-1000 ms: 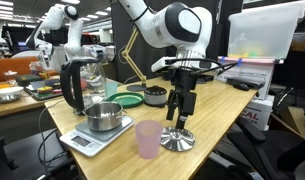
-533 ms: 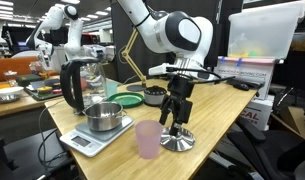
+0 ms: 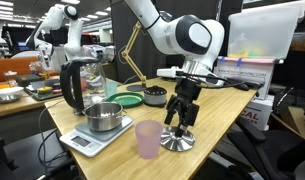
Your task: Put the silver pot on the scale and then cover it with the silver lid
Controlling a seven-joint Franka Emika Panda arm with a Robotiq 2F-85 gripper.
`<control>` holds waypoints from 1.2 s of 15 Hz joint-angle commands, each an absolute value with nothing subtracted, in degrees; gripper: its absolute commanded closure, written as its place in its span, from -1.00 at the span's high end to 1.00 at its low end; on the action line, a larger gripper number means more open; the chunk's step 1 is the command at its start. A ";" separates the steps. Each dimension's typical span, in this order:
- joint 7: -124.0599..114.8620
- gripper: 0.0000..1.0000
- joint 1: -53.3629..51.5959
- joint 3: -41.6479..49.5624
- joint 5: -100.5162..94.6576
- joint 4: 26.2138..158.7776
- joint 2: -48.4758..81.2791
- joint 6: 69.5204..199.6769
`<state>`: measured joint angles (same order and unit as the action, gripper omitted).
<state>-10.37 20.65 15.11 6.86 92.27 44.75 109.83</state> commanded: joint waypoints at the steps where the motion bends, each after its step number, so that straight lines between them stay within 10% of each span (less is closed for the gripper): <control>1: -9.03 1.00 22.41 13.82 8.55 87.53 46.97 105.60; 9: -8.73 1.00 22.80 14.05 8.10 85.22 49.07 102.83; 18: -8.86 -0.33 23.12 13.55 8.46 83.91 50.19 102.45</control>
